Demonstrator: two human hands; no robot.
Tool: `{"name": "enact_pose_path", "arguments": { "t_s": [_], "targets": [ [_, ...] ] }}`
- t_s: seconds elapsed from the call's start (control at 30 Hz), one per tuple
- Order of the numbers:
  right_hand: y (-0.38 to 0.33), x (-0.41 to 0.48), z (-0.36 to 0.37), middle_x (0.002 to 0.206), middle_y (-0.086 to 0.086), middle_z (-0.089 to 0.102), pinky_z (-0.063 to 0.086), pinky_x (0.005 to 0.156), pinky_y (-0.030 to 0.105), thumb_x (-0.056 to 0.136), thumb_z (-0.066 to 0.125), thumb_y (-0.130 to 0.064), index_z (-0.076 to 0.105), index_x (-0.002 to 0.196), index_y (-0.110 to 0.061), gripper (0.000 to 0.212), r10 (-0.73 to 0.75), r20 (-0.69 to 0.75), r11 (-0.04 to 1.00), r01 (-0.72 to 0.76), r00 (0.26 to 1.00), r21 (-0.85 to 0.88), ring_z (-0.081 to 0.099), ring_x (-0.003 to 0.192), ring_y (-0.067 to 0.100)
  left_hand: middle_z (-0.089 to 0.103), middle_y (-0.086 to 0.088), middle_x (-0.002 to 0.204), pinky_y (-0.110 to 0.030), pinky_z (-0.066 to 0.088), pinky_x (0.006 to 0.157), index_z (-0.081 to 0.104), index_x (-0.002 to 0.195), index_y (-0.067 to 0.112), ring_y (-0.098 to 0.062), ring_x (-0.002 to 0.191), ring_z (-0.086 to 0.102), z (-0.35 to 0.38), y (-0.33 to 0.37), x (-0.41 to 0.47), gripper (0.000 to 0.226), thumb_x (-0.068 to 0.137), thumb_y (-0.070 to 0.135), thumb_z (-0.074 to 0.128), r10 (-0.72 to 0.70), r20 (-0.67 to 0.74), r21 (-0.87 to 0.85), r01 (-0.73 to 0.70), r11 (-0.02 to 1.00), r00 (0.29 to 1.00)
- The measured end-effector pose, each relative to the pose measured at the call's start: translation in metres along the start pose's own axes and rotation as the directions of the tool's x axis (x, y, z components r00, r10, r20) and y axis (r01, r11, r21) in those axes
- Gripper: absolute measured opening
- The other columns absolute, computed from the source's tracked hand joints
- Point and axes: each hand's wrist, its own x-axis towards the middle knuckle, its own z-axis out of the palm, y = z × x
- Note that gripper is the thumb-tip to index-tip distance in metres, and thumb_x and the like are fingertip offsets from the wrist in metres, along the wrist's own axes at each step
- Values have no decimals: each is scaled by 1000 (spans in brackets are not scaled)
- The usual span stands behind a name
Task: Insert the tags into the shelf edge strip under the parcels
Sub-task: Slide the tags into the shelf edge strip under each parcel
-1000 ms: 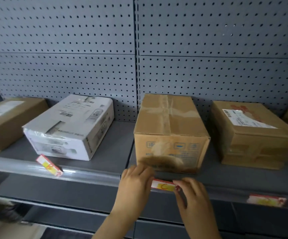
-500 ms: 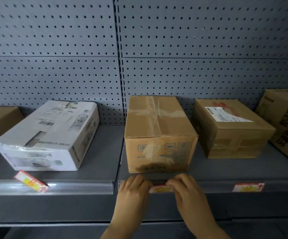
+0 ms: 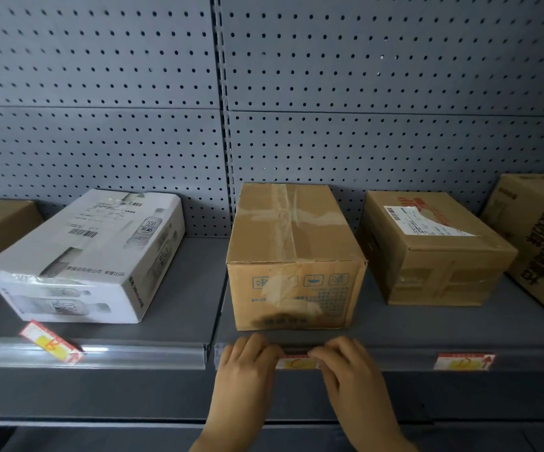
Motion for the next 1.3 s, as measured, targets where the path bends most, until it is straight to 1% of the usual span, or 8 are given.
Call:
{"name": "enact_pose_path", "arguments": {
  "t_s": [0.17,0.3,0.4,0.6,0.67,0.87,1.07,1.3],
  "targets": [
    [4,-2,5,83,-3,57,47,57,26,66,82,-2,70,88,-23,32,-32,-36,999,31,999,-8,45,78,9,52,0,84,-26,25,63,64,85,21,-21,73,43,1,6,-5,23,72,9,49,-32,-62,14,33,999,998],
    [6,-7,11,90,-1,63,51,66,29,67,81,-1,72,92,-20,33,-46,-69,996,41,997,-80,49,85,12,50,-1,95,-25,28,66,57,100,21,-21,78,45,6,8,-15,33,73,7,41,-21,-63,-6,20,1000,998],
    [6,-7,13,89,1,63,42,76,31,81,61,-10,73,92,-14,18,-155,-126,980,136,980,-147,49,86,15,50,-1,103,-25,32,70,55,105,20,-21,85,48,9,6,-16,37,75,6,38,-14,-56,-20,13,1000,998],
    [9,-14,24,95,5,67,54,75,34,102,23,-16,73,102,-9,50,-225,-157,958,189,962,-217,50,95,19,53,-4,107,-28,32,73,57,115,17,-23,91,51,9,9,-23,47,74,7,37,-1,-66,64,5,998,998],
    [9,-22,30,110,5,58,45,86,35,101,16,-13,69,111,-6,55,-209,-178,959,165,962,-231,48,102,23,53,-7,111,-30,32,76,55,121,17,-25,94,50,10,11,-30,53,73,6,36,-22,-44,98,26,995,999],
    [0,-31,29,124,4,44,25,103,40,72,32,-7,66,116,-4,55,-167,-109,948,130,980,-289,44,113,29,49,-9,115,-34,40,74,50,126,18,-26,99,51,6,11,-34,65,64,2,40,-41,28,116,38,993,999],
    [-25,-16,23,119,4,61,39,92,41,81,34,-6,65,118,-7,49,-178,-221,977,146,959,-156,49,109,26,49,-3,120,-24,38,79,57,124,22,-18,99,50,-24,6,-32,62,67,9,36,-35,96,39,31,999,995],
    [-97,-4,62,109,0,63,38,89,36,77,37,-11,58,117,-24,47,-292,-165,954,299,942,20,50,99,22,52,3,109,-25,39,75,57,110,25,-18,92,54,-81,-57,-56,49,66,11,42,-96,-5,6,97,995,995]
  ]
}}
